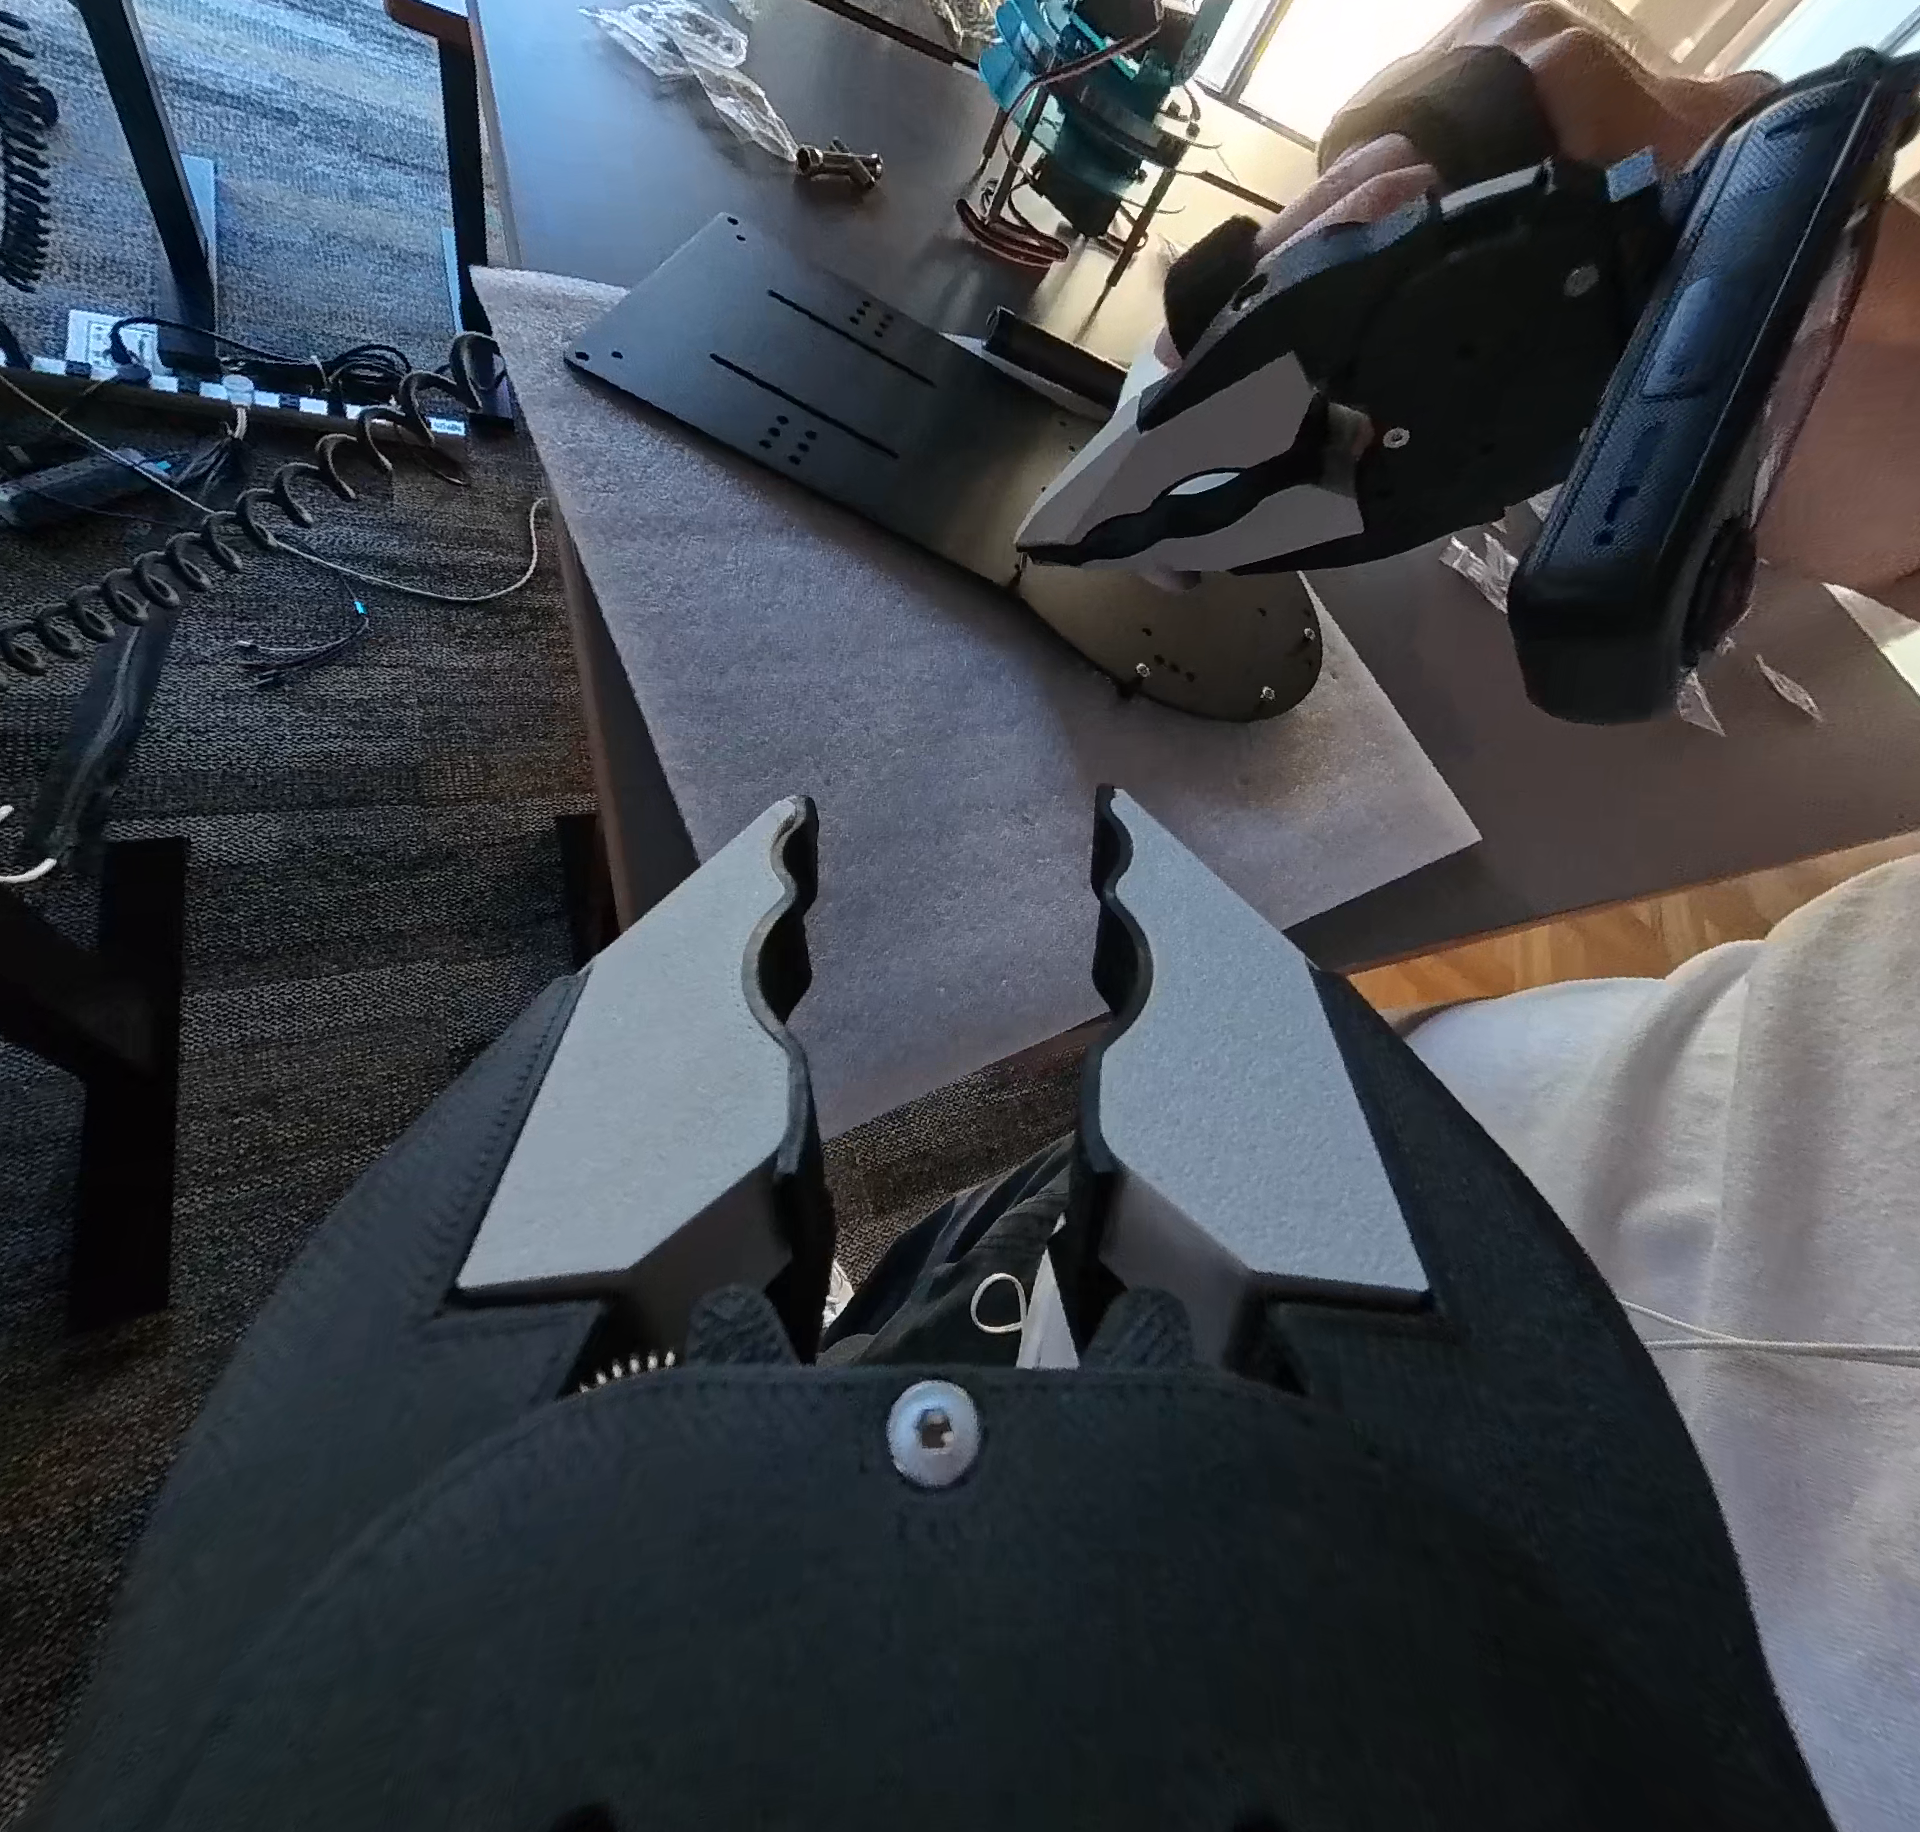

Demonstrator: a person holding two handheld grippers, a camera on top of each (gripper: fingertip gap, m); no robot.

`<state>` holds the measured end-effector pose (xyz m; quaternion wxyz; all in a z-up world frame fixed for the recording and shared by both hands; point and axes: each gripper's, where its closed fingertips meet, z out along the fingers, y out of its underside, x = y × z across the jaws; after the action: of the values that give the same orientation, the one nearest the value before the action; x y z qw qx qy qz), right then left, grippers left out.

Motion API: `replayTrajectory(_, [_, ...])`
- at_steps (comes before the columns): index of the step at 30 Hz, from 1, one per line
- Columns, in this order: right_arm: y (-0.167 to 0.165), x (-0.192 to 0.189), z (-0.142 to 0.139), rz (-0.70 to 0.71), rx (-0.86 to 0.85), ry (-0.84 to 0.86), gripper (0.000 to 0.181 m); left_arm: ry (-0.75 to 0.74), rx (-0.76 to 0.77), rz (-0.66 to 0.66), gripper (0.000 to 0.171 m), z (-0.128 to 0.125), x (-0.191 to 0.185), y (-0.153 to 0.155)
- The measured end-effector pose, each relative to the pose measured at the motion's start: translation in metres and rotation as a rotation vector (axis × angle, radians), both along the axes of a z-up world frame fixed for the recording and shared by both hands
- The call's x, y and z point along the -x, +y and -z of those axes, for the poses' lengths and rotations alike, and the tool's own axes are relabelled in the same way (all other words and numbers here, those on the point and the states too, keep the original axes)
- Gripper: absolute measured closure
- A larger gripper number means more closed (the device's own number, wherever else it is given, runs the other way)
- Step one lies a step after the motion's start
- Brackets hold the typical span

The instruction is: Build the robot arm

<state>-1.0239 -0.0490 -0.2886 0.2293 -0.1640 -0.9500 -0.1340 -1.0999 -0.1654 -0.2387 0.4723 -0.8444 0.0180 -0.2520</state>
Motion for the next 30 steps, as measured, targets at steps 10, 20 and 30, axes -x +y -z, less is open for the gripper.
replayTrajectory(10, [0.0016, 0.0017, -0.0009, -0.020, -0.065, 0.010, 0.179, -0.011, 0.001, 0.003, 0.120, 0.0029, 0.0002, -0.0017])
replayTrajectory(20, [0.0003, 0.0014, 0.0001, -0.081, -0.138, 0.002, 0.179, -0.016, 0.003, 0.008, 0.120, 0.0049, 0.0001, -0.0028])
replayTrajectory(30, [-0.0034, 0.0004, 0.0004, -0.089, -0.157, 0.011, 0.179, -0.023, 0.013, 0.019, 0.119, 0.0086, -0.0015, -0.0043])
